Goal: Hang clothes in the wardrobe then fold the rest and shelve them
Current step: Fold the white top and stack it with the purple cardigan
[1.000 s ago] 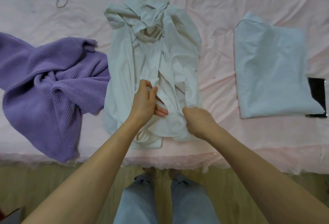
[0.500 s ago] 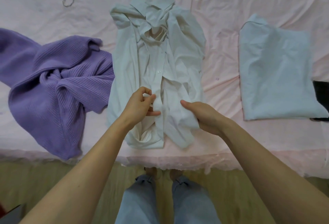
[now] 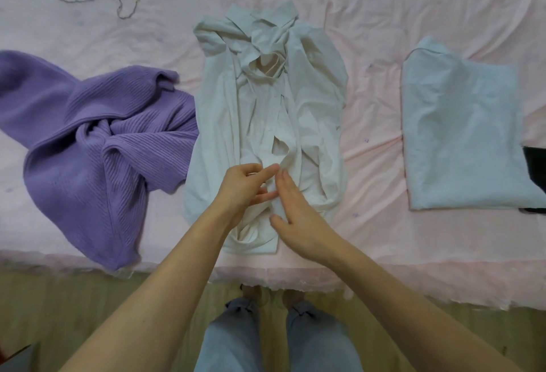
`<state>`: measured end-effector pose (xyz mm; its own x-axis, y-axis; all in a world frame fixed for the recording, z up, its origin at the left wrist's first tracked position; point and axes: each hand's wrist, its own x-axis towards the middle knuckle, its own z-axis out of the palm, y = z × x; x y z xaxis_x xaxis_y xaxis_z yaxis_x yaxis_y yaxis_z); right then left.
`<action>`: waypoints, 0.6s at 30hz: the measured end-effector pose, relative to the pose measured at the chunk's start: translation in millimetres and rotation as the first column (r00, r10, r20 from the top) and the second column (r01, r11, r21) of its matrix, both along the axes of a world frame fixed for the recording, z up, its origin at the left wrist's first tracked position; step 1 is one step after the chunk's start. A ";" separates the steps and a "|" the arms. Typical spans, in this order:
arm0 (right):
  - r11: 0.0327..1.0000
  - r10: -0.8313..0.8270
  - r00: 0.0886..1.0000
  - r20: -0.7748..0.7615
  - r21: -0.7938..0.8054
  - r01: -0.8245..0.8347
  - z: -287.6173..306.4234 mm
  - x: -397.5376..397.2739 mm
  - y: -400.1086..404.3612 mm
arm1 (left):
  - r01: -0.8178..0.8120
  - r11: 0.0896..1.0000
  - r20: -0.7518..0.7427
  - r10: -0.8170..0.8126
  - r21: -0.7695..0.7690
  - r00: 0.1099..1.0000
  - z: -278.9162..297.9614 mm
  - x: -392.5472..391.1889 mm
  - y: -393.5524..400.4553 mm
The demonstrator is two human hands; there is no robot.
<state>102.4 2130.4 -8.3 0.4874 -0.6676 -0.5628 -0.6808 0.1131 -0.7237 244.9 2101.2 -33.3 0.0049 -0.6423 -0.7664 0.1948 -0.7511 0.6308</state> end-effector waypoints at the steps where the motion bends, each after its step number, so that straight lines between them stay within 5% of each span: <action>1: 0.998 0.054 0.998 -0.037 -0.033 -0.056 1.2 0.0 4.5 | 0.008 1.000 0.003 -0.009 0.015 1.000 -1.8 1.9 0.4; 4: 0.981 0.121 0.990 -0.071 -0.146 -0.130 0.0 -1.4 16.8 | 0.101 0.994 0.034 -0.102 0.033 0.994 -5.7 5.1 -0.4; 6: 0.976 -0.112 0.992 0.050 -0.183 0.120 -1.7 -6.0 16.6 | 0.078 0.996 0.004 -0.078 0.050 0.997 -6.3 5.5 -2.8; 8: 0.867 -0.474 0.863 0.176 -0.081 0.492 -4.6 -15.1 4.0 | 0.027 0.996 -0.041 -0.023 0.084 0.999 -9.0 8.7 -4.2; 10: 0.784 -0.575 0.801 0.167 -0.165 0.598 -12.2 -26.5 -18.3 | 0.039 0.995 -0.042 -0.035 0.092 0.999 -10.7 15.1 -6.2; 13: 0.863 -0.305 0.947 0.100 -0.392 0.319 -19.2 -31.1 -54.4 | 0.176 0.982 -0.010 -0.176 0.067 0.984 -10.0 24.6 -10.6; 18: 0.923 0.229 0.972 -0.045 -0.307 -0.232 -23.2 -7.1 -87.1 | 0.387 0.922 0.091 -0.388 0.027 0.917 -5.0 32.7 -18.2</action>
